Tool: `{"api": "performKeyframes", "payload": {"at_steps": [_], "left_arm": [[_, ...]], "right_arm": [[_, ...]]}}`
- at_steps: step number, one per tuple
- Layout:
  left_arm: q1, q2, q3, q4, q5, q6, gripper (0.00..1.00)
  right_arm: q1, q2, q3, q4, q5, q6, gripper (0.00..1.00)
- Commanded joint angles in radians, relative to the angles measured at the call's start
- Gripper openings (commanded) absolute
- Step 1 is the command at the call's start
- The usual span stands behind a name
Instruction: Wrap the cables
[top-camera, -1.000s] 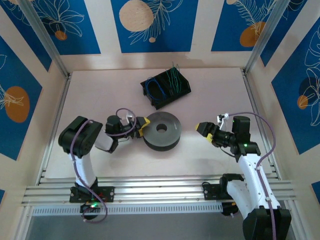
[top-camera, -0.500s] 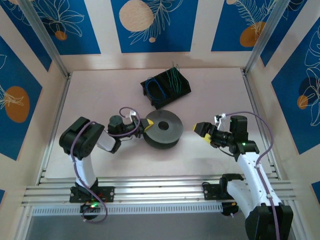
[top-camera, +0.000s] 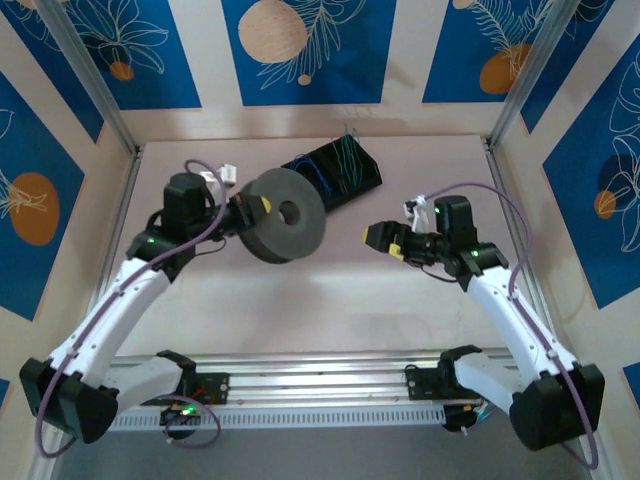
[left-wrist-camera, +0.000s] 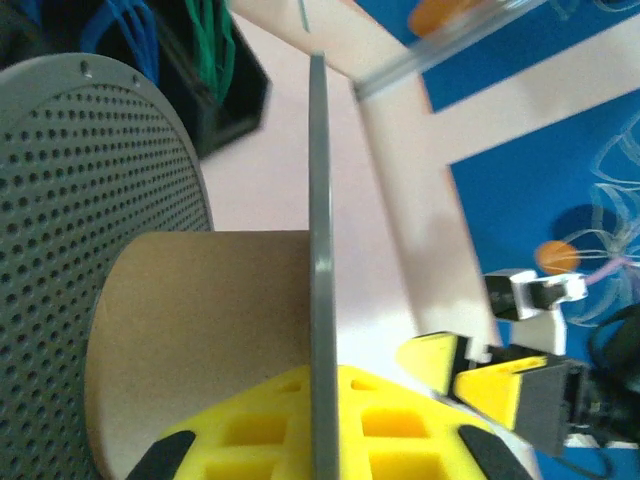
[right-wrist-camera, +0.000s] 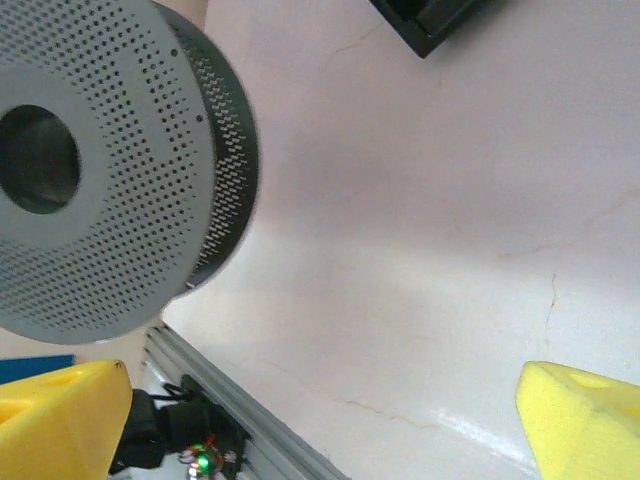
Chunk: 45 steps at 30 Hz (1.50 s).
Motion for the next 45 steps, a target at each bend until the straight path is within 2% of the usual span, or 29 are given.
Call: {"api": "performKeyframes", "payload": {"at_steps": [1, 2, 4, 8, 11, 15, 20, 26, 29, 37, 45], "left_arm": [[0.007, 0.011, 0.147, -0.515, -0.283, 0.242, 0.00], [0.008, 0.016, 0.189, -0.567, -0.352, 0.267, 0.00], [0.008, 0.032, 0.239, -0.628, -0.444, 0.300, 0.00], [0.002, 0.083, 0.280, -0.670, -0.513, 0.327, 0.00], [-0.010, 0.103, 0.276, -0.660, -0.548, 0.327, 0.00], [-0.016, 0.118, 0.273, -0.651, -0.568, 0.328, 0.00], [-0.017, 0.133, 0.255, -0.636, -0.561, 0.331, 0.00], [-0.017, 0.149, 0.220, -0.598, -0.513, 0.328, 0.00], [-0.017, 0.159, 0.206, -0.578, -0.490, 0.323, 0.00], [-0.017, 0.168, 0.178, -0.549, -0.465, 0.324, 0.00], [-0.017, 0.149, 0.147, -0.540, -0.453, 0.326, 0.00]], "right_arm": [[0.086, 0.108, 0.133, -0.058, 0.129, -0.070, 0.99], [0.113, 0.162, 0.192, -0.092, 0.176, -0.068, 0.99], [0.150, 0.266, 0.305, -0.132, 0.191, -0.073, 0.99], [0.218, 0.451, 0.479, -0.101, 0.236, -0.039, 0.99], [0.241, 0.612, 0.648, -0.117, 0.263, -0.017, 0.80], [0.260, 0.828, 0.892, -0.173, 0.330, 0.015, 0.64], [0.283, 1.089, 1.222, -0.264, 0.415, 0.034, 0.63], [0.282, 1.307, 1.501, -0.328, 0.435, 0.077, 0.58], [0.273, 1.371, 1.571, -0.339, 0.415, 0.100, 0.55], [0.252, 1.453, 1.591, -0.245, 0.303, 0.190, 0.45], [0.258, 1.433, 1.607, -0.258, 0.321, 0.207, 0.11]]}}
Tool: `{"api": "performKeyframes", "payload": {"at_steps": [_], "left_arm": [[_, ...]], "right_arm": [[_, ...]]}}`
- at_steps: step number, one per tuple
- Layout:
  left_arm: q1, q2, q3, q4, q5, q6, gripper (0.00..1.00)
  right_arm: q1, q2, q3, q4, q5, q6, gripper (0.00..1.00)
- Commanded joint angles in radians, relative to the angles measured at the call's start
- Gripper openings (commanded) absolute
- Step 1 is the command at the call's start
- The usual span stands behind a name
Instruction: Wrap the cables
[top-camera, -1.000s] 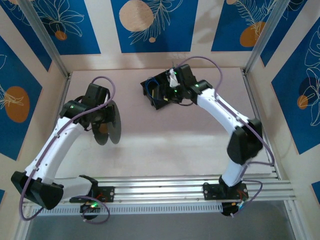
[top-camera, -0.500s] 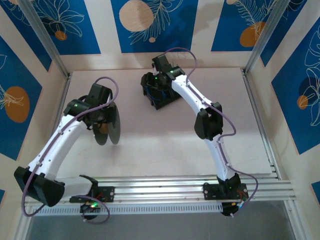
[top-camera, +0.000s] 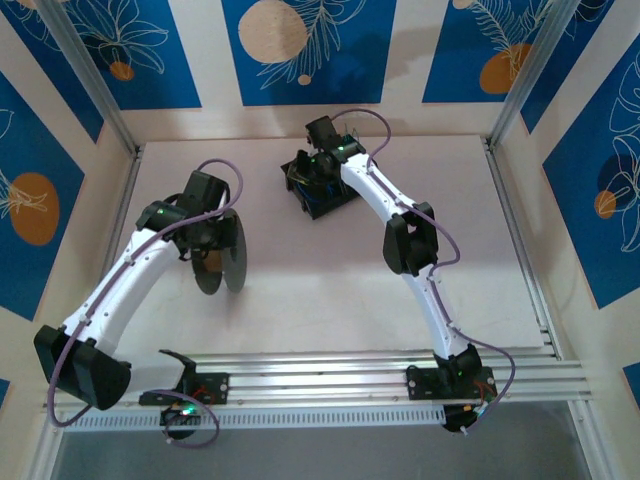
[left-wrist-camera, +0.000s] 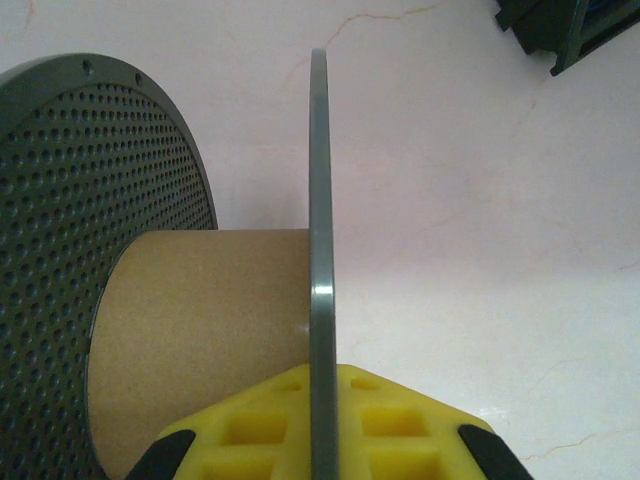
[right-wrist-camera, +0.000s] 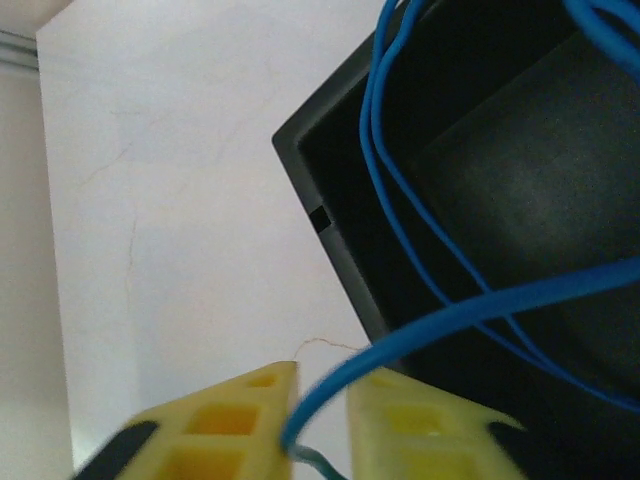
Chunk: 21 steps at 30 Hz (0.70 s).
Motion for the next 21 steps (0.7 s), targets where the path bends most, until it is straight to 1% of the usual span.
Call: {"api": "performKeyframes", "payload": {"at_steps": [1, 2, 3, 11, 18, 21], "left_arm": [[-0.007, -0.029, -0.007, 0.035, 0.019, 0.013, 0.00], [-0.007, -0.029, -0.008, 0.035, 0.023, 0.012, 0.00], [-0.008, -0.032, -0.010, 0.035, 0.027, 0.011, 0.00], [-0.020, -0.024, -0.010, 0.050, 0.080, -0.020, 0.00], [-0.090, 0.018, 0.004, 0.082, 0.074, -0.065, 0.00], [-0.123, 0.039, 0.010, 0.102, 0.062, -0.088, 0.00]], "right_arm": [[0.002, -0.039, 0.041, -0.016, -0.006, 0.008, 0.05], [0.002, -0.049, 0.042, -0.026, 0.000, 0.002, 0.01], [0.002, -0.065, 0.040, -0.036, 0.007, -0.008, 0.00], [0.013, -0.234, -0.004, -0.075, 0.059, -0.109, 0.00], [0.017, -0.407, -0.064, -0.069, 0.046, -0.188, 0.00], [0.014, -0.505, -0.123, -0.062, 0.031, -0.203, 0.00]]}}
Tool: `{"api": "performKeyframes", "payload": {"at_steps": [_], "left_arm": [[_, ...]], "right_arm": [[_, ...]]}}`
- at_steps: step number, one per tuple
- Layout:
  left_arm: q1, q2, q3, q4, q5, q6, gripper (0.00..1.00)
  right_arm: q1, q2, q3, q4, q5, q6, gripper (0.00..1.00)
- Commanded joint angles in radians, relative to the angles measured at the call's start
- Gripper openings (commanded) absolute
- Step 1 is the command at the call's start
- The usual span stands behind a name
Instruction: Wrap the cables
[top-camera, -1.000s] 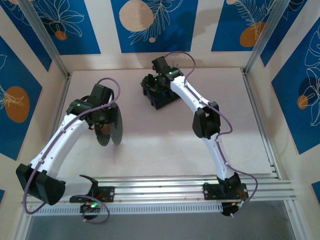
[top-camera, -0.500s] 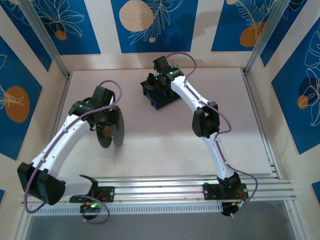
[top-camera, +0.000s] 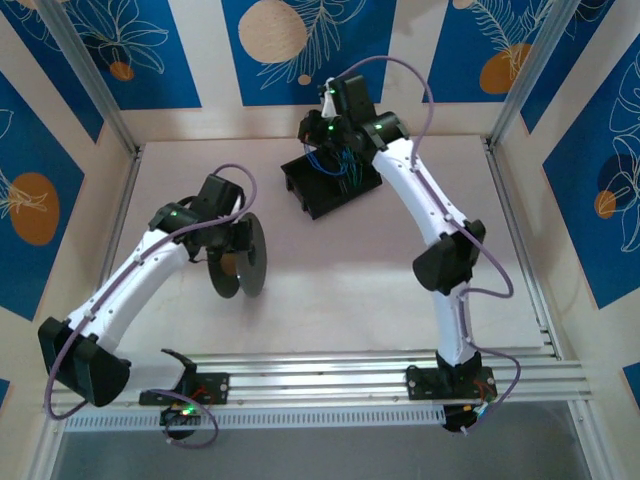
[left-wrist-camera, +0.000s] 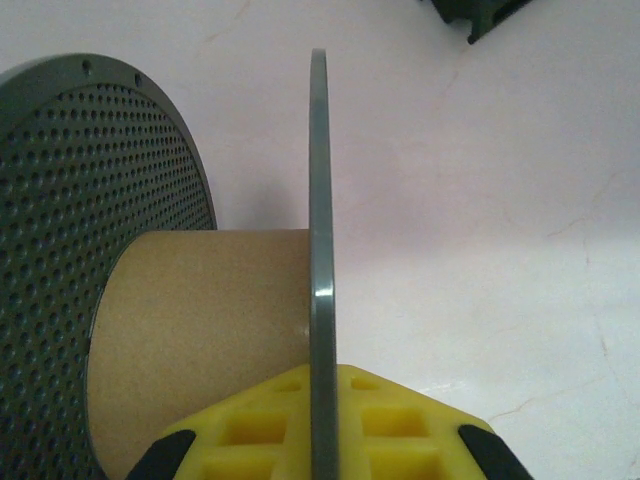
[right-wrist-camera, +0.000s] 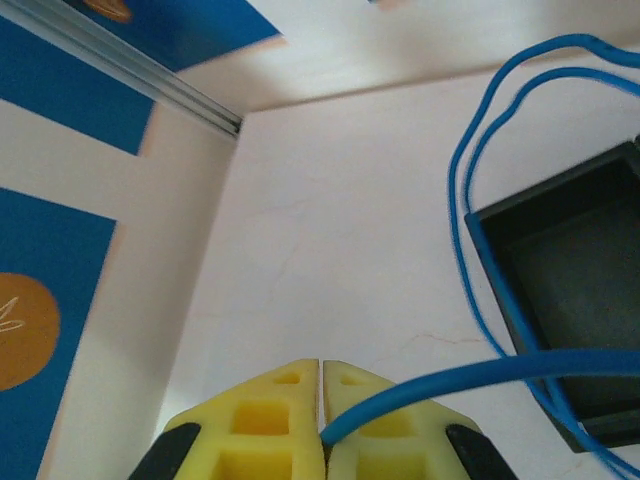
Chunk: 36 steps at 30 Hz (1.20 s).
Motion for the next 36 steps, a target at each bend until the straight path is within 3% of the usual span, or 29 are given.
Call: {"api": "performKeyframes", "payload": {"at_steps": [1, 8, 13, 19, 27, 36], "left_arm": [[-0.039, 0.023, 0.024, 0.061, -0.006, -0.040, 0.00], [-0.124, 0.106, 0.063, 0.108, -0.047, -0.091, 0.00], [-0.185, 0.181, 0.114, 0.152, -0.093, -0.127, 0.00], [-0.230, 0.312, 0.242, 0.169, -0.142, -0.138, 0.00], [-0.290, 0.512, 0.452, 0.059, -0.253, -0.143, 0.00], [-0.314, 0.597, 0.501, 0.038, -0.255, -0.161, 0.21]], "right_arm": [[0.002, -0.115, -0.082, -0.001, -0.025, -0.052, 0.00], [-0.074, -0.428, -0.427, 0.128, -0.206, -0.023, 0.00], [-0.210, -0.637, -0.740, 0.279, -0.461, 0.060, 0.00], [-0.356, -0.814, -0.999, 0.340, -0.628, 0.081, 0.00], [-0.463, -0.946, -1.175, 0.330, -0.702, 0.075, 0.00], [-0.483, -0.970, -1.239, 0.318, -0.705, 0.060, 0.00]]}}
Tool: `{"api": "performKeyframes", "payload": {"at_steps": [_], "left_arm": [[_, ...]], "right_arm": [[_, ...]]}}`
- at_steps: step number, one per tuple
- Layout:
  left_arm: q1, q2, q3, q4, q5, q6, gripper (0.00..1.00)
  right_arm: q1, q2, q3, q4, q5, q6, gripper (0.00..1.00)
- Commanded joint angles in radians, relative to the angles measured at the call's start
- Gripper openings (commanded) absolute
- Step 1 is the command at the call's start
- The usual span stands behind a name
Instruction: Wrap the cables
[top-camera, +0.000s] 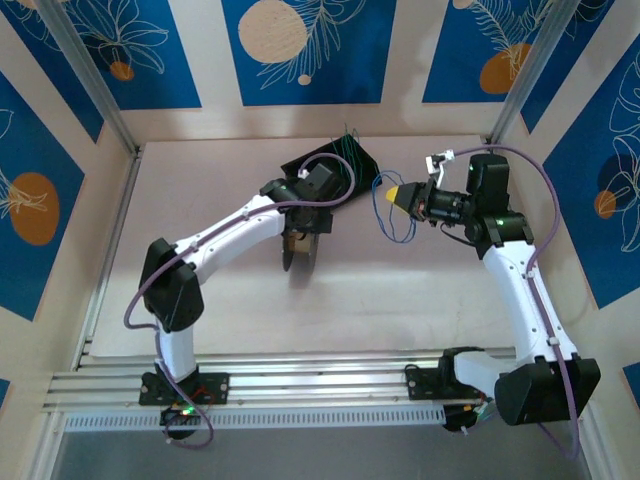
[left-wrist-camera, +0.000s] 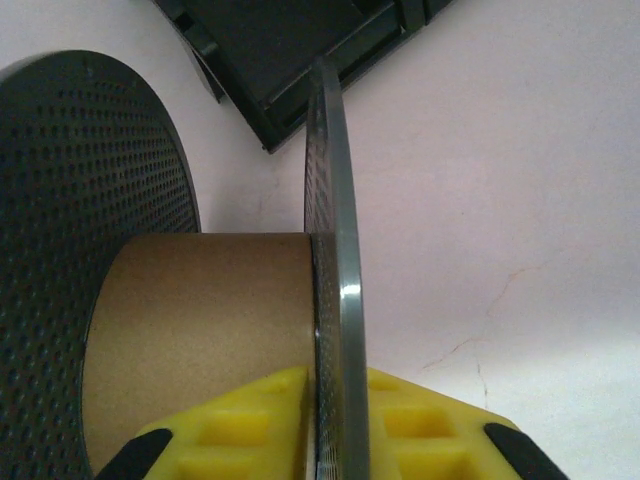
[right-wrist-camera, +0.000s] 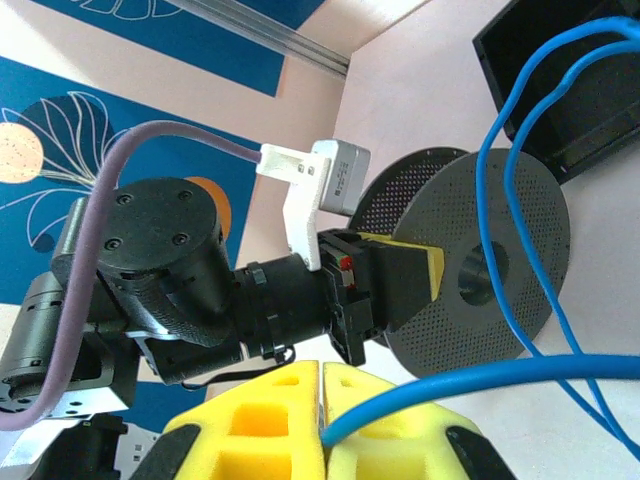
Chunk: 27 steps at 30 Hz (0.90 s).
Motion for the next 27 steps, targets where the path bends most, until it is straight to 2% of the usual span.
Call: {"api": "performKeyframes", "payload": {"at_steps": [1, 5, 12, 16, 22, 25, 27], "left_arm": [[-0.005, 0.024, 0.034, -0.038, -0.024, -0.013, 0.25], [-0.008, 0.024, 0.042, -0.039, -0.012, -0.013, 0.37], [-0.012, 0.007, 0.078, -0.035, 0.036, -0.011, 0.48], [-0.015, -0.032, 0.090, -0.012, 0.085, -0.009, 0.57], [-0.016, -0.145, 0.072, 0.007, 0.112, 0.016, 0.78], [-0.015, -0.226, 0.040, 0.029, 0.120, 0.045, 0.99], [-0.016, -0.283, 0.008, 0.054, 0.138, 0.070, 1.00]], "right_arm": [[-0.009, -0.022, -0.018, 0.005, -0.038, -0.011, 0.00], [-0.012, -0.025, -0.026, 0.001, -0.037, -0.017, 0.00], [-0.013, -0.027, -0.028, 0.001, -0.038, -0.016, 0.00], [-0.015, -0.030, -0.024, -0.005, -0.041, -0.018, 0.00], [-0.016, -0.030, -0.013, -0.014, -0.046, -0.016, 0.00], [-0.017, -0.023, -0.007, -0.023, -0.043, 0.000, 0.00], [-0.017, -0.016, 0.000, -0.023, -0.047, 0.016, 0.00]]}}
